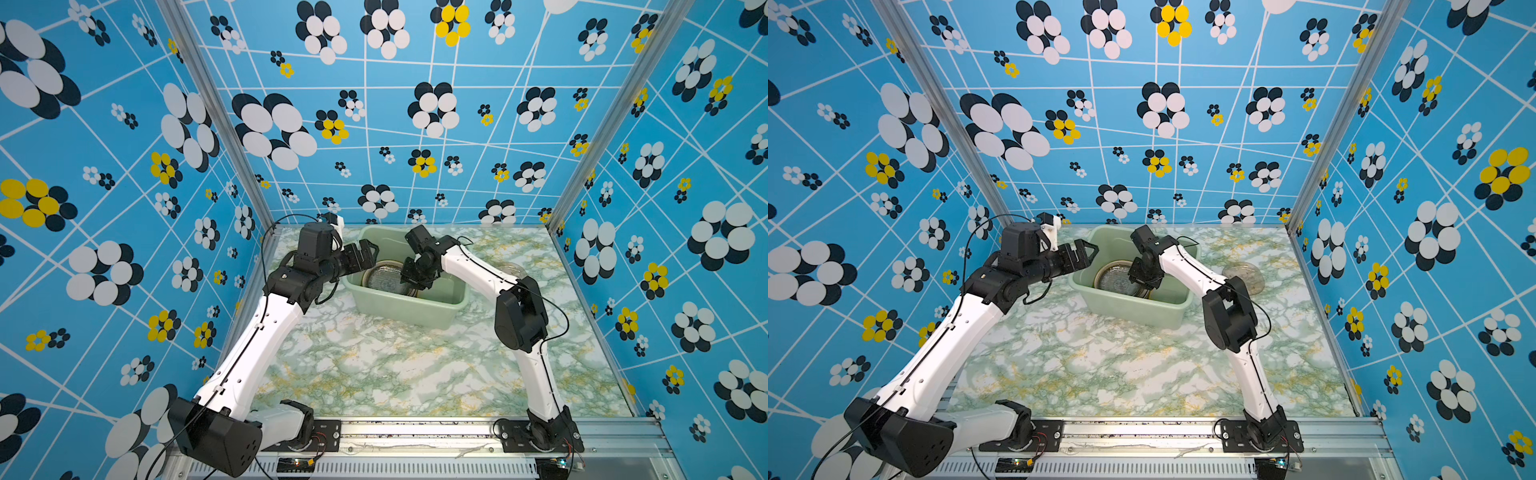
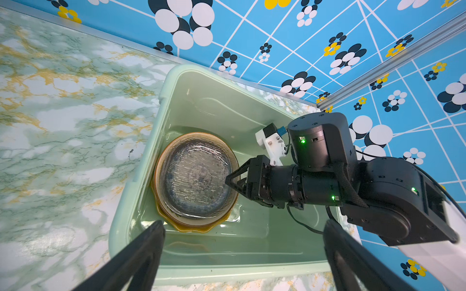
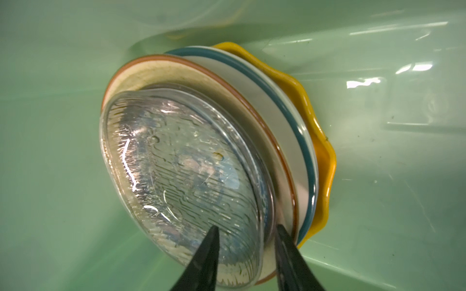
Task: Place the plates into the plastic bin on the countertop
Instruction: Place the plate in the plastic bin.
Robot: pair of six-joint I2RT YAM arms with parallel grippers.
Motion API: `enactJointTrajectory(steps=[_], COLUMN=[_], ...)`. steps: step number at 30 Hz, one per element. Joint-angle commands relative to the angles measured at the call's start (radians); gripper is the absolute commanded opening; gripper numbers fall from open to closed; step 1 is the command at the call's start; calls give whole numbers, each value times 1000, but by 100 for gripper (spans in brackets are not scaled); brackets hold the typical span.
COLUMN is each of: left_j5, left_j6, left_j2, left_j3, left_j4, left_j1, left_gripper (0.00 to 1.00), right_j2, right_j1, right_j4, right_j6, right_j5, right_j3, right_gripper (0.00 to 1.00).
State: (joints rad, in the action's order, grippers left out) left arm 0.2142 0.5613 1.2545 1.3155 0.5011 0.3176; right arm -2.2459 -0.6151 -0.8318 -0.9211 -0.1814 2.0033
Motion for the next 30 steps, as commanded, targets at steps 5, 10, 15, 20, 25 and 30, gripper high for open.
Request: enactJointTrajectory(steps=[5, 10, 15, 20, 25, 30], left_j5=[9, 23, 8, -73, -115, -119], left_j6=[-48, -129, -278, -441, -508, -511], left_j2=[-60, -104, -102, -48, 51, 188], left_j3=[54, 79, 147, 235, 313, 401], left_j4=[5, 18, 86, 149, 169, 155], left_j1=[-8, 9, 106, 286, 441, 573], left_gripper=[99, 99, 99, 99, 99, 99], right_j2=[124, 206, 300, 441, 593, 696], right_j1=[-1, -1, 29, 148, 311, 474], right_j4=[-46, -111, -197, -218, -177, -143], right_j6=[43, 103, 162, 192, 197, 212], right_j5=[34, 50, 71, 48, 39, -1], right_j3=[68, 112, 139, 52, -125, -287], right_gripper=[53, 59, 58, 57, 56, 55])
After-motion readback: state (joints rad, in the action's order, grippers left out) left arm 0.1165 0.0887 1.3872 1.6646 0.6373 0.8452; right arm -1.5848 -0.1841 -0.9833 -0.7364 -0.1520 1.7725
